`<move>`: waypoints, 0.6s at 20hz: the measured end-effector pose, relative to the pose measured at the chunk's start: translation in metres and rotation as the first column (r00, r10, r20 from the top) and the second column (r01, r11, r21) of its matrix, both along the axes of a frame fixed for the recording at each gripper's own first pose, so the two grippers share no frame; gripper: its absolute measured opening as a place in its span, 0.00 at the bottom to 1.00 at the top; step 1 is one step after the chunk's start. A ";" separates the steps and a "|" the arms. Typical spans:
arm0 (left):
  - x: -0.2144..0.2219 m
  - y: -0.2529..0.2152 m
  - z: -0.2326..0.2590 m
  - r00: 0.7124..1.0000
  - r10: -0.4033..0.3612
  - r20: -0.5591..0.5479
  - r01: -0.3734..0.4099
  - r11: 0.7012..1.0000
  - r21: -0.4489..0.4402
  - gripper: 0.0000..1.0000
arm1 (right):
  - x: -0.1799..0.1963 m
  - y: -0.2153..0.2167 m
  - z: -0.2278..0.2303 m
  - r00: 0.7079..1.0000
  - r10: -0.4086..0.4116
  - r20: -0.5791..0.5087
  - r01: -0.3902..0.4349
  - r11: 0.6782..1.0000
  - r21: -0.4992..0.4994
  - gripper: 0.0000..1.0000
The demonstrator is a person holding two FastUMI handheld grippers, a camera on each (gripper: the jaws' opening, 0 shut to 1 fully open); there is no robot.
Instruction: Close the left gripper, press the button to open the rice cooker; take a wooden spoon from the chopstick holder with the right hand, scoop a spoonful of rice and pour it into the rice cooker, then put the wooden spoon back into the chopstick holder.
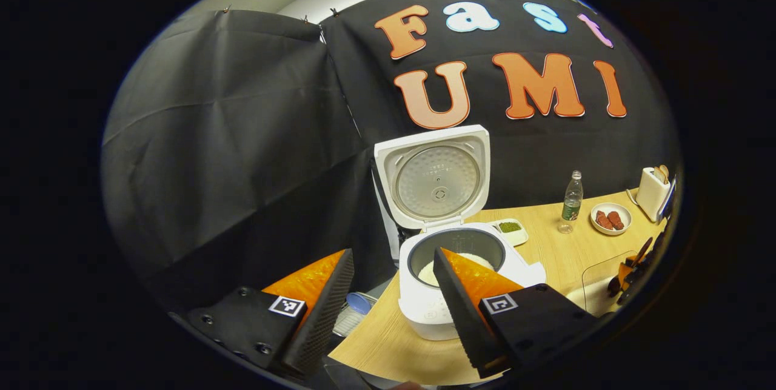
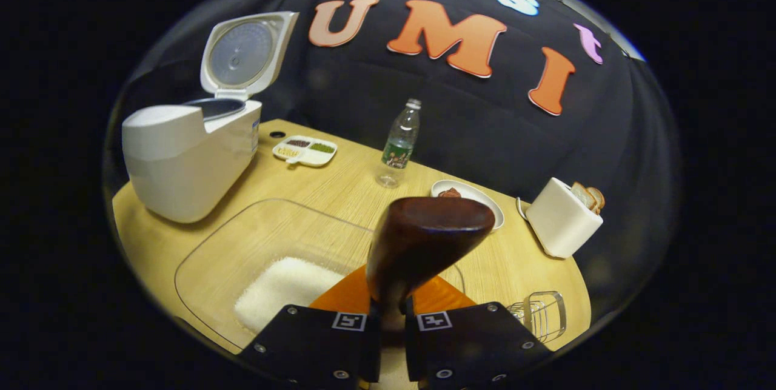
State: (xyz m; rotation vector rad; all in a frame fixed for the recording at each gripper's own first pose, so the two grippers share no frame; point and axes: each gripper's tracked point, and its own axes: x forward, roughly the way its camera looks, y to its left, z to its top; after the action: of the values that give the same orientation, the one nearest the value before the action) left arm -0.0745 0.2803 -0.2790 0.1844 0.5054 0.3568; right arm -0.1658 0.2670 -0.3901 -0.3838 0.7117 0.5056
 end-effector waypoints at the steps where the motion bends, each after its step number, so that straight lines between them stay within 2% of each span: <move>1: -0.001 0.002 0.001 1.000 -0.001 0.001 0.001 1.000 0.006 0.91 | -0.006 0.007 0.001 1.000 0.002 -0.019 -0.002 1.000 0.004 0.14; 4: -0.005 0.008 0.001 1.000 0.004 -0.003 -0.004 1.000 0.018 0.91 | -0.011 0.026 0.004 0.996 -0.038 -0.075 0.044 0.995 0.088 0.14; 5: -0.006 0.011 -0.001 1.000 0.009 -0.005 -0.009 1.000 0.016 0.85 | -0.014 0.034 0.005 0.993 -0.059 -0.100 0.071 0.990 0.123 0.14; 7: -0.009 0.016 -0.005 1.000 0.016 -0.011 -0.016 1.000 0.009 0.84 | -0.022 0.049 0.005 0.983 -0.092 -0.159 0.120 0.976 0.183 0.14; 9: -0.012 0.021 -0.006 1.000 0.020 -0.015 -0.020 1.000 0.009 0.85 | -0.030 0.064 0.007 0.966 -0.117 -0.233 0.175 0.952 0.250 0.14; 12: -0.015 0.031 -0.008 0.999 0.025 -0.021 -0.025 1.000 0.013 0.85 | -0.036 0.076 0.003 0.920 -0.157 -0.358 0.276 0.910 0.311 0.14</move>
State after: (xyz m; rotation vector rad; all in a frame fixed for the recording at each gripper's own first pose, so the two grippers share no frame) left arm -0.0899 0.3113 -0.2871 0.1947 0.5263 0.3833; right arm -0.2022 0.3434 -0.3868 0.1283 0.9511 0.4758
